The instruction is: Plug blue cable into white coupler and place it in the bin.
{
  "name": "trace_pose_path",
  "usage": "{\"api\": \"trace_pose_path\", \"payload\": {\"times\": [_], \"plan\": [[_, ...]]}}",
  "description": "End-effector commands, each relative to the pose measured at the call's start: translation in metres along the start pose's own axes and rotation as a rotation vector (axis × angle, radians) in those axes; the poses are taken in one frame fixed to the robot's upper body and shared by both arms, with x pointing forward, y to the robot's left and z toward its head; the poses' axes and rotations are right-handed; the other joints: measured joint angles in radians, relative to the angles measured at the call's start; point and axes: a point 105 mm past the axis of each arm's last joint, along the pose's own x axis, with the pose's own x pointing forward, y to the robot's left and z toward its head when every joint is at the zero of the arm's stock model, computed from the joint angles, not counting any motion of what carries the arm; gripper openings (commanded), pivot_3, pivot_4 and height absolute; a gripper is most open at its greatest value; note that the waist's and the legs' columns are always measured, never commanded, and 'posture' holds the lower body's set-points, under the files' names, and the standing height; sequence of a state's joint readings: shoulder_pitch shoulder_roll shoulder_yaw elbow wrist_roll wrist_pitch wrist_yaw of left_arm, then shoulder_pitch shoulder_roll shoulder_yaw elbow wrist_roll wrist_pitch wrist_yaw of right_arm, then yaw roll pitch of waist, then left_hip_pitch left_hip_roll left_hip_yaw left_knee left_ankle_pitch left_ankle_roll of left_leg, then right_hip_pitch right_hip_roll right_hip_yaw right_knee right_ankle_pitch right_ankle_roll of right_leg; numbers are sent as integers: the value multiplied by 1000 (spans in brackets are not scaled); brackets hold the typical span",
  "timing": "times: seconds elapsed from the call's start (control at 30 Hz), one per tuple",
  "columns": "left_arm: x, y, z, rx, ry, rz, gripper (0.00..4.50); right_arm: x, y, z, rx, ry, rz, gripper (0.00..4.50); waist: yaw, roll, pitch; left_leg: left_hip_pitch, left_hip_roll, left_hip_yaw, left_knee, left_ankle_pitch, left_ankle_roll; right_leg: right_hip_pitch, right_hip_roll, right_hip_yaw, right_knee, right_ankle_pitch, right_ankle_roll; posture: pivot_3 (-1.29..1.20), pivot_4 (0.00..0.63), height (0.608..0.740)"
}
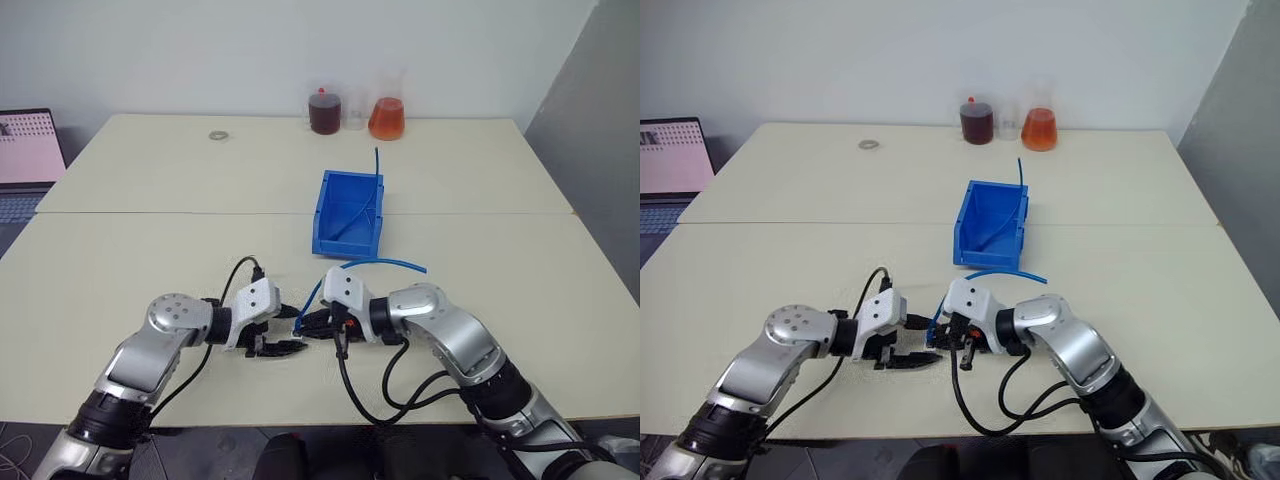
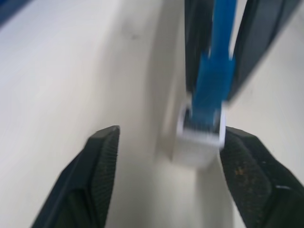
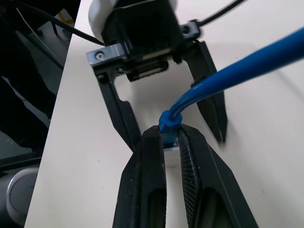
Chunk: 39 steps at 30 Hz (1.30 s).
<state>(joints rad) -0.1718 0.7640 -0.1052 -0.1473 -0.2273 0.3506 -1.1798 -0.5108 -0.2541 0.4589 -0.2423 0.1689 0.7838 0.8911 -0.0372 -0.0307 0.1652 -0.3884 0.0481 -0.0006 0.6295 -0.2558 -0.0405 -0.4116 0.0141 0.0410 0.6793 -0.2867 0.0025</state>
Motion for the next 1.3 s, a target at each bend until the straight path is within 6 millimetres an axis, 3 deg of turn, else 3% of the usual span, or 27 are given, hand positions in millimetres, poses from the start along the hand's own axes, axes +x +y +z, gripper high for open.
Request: {"api": "trace_pose_path", "payload": {"times": [0.03,0.07,0.23,0.33,0.43,0.5,0.73,0.8,0.83,0.97,1.17,1.3], "plan": [[-22,0,17,13,-66,51,4296,-17,-13,18,6,-75,-88,132,2,-1,4,-1,0,0,0,0,0,-1,0,0,0,0,0,0,150,740],[-25,-1,18,6,-73,57,4500,-21,-16,21,15,-90,-104,132,3,-2,5,-2,0,0,0,0,0,-1,-1,0,0,0,0,0,150,740],[-39,10,27,-34,-122,171,4500,-55,-36,53,81,-243,-245,132,5,-5,8,-6,-1,0,2,0,0,-4,-2,-1,0,0,0,0,150,740],[-44,28,38,-55,-171,260,4500,-88,-61,82,150,-382,-375,131,6,-5,9,-9,-1,0,3,0,0,-7,-2,-1,1,1,1,0,150,740],[-42,35,45,-42,-174,282,4500,-103,-78,93,200,-436,-443,131,5,-5,9,-11,-1,0,3,0,0,-8,-2,-1,1,3,1,0,150,740],[-36,45,55,-13,-186,302,4500,-112,-103,95,261,-461,-528,131,5,-5,9,-11,-1,1,3,0,0,-8,-2,-1,1,5,-3,0,150,740],[-17,67,85,61,-219,316,4500,-89,-142,77,328,-331,-546,131,4,-5,9,-12,-3,6,4,0,0,-9,1,0,1,6,-4,0,150,740],[-11,69,90,83,-219,307,4500,-83,-152,71,345,-281,-549,838,1,-5,9,-12,-3,7,4,0,0,-10,0,1,2,6,-4,0,150,740],[-8,69,92,90,-217,302,4500,-81,-156,70,353,-264,-553,947,0,-5,9,-12,-3,7,4,0,0,-10,0,2,2,6,-4,0,150,740],[-4,68,95,105,-214,293,4500,-83,-169,75,382,-237,-569,2068,0,-5,9,-13,-1,8,4,0,0,-11,-1,2,2,6,-4,0,150,740],[-3,65,97,114,-214,294,4500,-95,-171,87,339,-209,-567,3492,5,-5,9,-13,-1,7,4,0,0,-11,-2,1,1,6,-5,0,150,740],[-4,65,100,106,-229,302,4500,-114,-169,93,276,-187,-592,4372,5,-5,9,-13,-2,7,5,0,0,-11,-2,1,2,7,-4,0,150,740]]}}
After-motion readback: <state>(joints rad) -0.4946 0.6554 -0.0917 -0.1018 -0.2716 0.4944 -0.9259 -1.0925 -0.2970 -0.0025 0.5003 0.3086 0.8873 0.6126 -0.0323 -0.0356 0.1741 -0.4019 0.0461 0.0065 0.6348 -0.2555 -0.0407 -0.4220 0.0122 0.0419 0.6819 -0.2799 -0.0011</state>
